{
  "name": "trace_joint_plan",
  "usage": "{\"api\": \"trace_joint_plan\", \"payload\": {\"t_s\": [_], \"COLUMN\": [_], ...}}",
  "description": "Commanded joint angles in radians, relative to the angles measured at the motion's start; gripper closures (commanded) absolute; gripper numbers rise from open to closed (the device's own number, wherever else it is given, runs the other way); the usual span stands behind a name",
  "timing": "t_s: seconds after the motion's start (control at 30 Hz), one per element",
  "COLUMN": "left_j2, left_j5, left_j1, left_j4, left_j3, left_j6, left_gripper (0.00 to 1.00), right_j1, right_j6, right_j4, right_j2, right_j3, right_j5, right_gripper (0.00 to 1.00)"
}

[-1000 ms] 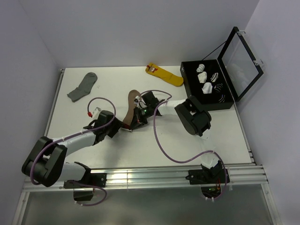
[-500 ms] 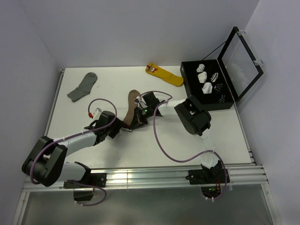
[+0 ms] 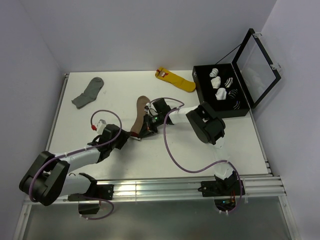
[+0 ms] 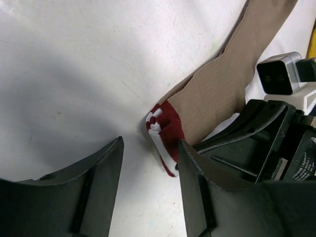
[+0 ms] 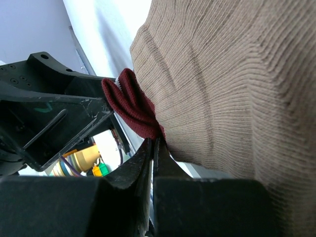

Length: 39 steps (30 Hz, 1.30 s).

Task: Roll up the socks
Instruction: Roll the sock at the center of the board.

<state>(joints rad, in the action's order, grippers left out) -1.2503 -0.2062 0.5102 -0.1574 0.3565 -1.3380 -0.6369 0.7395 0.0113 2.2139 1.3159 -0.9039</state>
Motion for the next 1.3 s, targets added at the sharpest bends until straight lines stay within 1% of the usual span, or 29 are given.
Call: {"api": "trace_joint_plan", "payload": {"t_s": [0.0, 0.17, 0.2, 0.27, 0.63, 0.73, 0.83, 0.87, 0.93, 0.97, 1.03, 1.07, 1.13, 1.17, 1.2, 1.27], "left_j2": [-0.032, -0.063, -0.067, -0.083, -0.123, -0.141, -0.161, -0.172, -0.179, -0.184, -0.186, -0.189, -0.192, -0.198, -0.202, -0.216], "left_j5": [-0.009, -0.012, -0.012, -0.012, 0.001, 0.007, 0.016, 0.019, 0.027, 0.028, 0.028, 0.025, 0.018, 0.014, 0.013, 0.007], "left_j1": [0.002, 0.004, 0.004, 0.004, 0.004, 0.004, 0.004, 0.004, 0.004, 0.004, 0.004, 0.002, 0.004, 0.004, 0.004, 0.004], "left_j4": [-0.079, -0.125, -0.128, -0.126, -0.111, -0.102, -0.076, -0.07, -0.033, -0.019, 0.016, 0.062, 0.123, 0.181, 0.214, 0.295], "left_j3": [-0.034, -0.042, -0.041, -0.034, -0.025, -0.014, 0.01, 0.016, 0.045, 0.065, 0.09, 0.105, 0.157, 0.194, 0.212, 0.269], "left_j6": [-0.015, -0.009, -0.007, -0.004, -0.007, -0.006, 0.008, 0.013, 0.034, 0.043, 0.075, 0.089, 0.124, 0.138, 0.154, 0.19], "left_gripper": [0.48, 0.5, 0.5, 0.5, 0.58, 0.62, 0.69, 0.74, 0.78, 0.83, 0.87, 0.91, 0.94, 0.95, 0.95, 0.96], "right_j1": [0.005, 0.005, 0.005, 0.005, 0.005, 0.005, 0.003, 0.002, -0.001, -0.006, -0.014, -0.027, -0.044, -0.065, -0.078, -0.116], "right_j6": [-0.012, -0.009, -0.008, -0.005, 0.0, -0.021, -0.067, -0.093, -0.123, -0.158, -0.196, -0.236, -0.293, -0.311, -0.333, -0.397], "right_j4": [-0.014, -0.014, 0.011, 0.013, 0.022, 0.001, -0.033, -0.037, -0.043, -0.048, -0.079, -0.086, -0.094, -0.091, -0.077, -0.054], "right_j2": [0.036, 0.038, 0.041, 0.041, 0.041, 0.029, 0.006, -0.002, -0.038, -0.055, -0.088, -0.129, -0.175, -0.221, -0.249, -0.313], "right_j3": [-0.026, -0.026, -0.026, -0.026, -0.027, -0.026, -0.024, -0.027, -0.038, -0.043, -0.052, -0.056, -0.085, -0.096, -0.112, -0.159], "right_j5": [0.053, 0.046, 0.045, 0.043, 0.039, 0.056, 0.088, 0.106, 0.131, 0.158, 0.201, 0.218, 0.313, 0.359, 0.452, 0.551], "right_gripper": [1.0, 1.0, 1.0, 1.0, 1.0, 1.0, 1.0, 0.95, 0.89, 0.82, 0.72, 0.65, 0.59, 0.58, 0.57, 0.55]}}
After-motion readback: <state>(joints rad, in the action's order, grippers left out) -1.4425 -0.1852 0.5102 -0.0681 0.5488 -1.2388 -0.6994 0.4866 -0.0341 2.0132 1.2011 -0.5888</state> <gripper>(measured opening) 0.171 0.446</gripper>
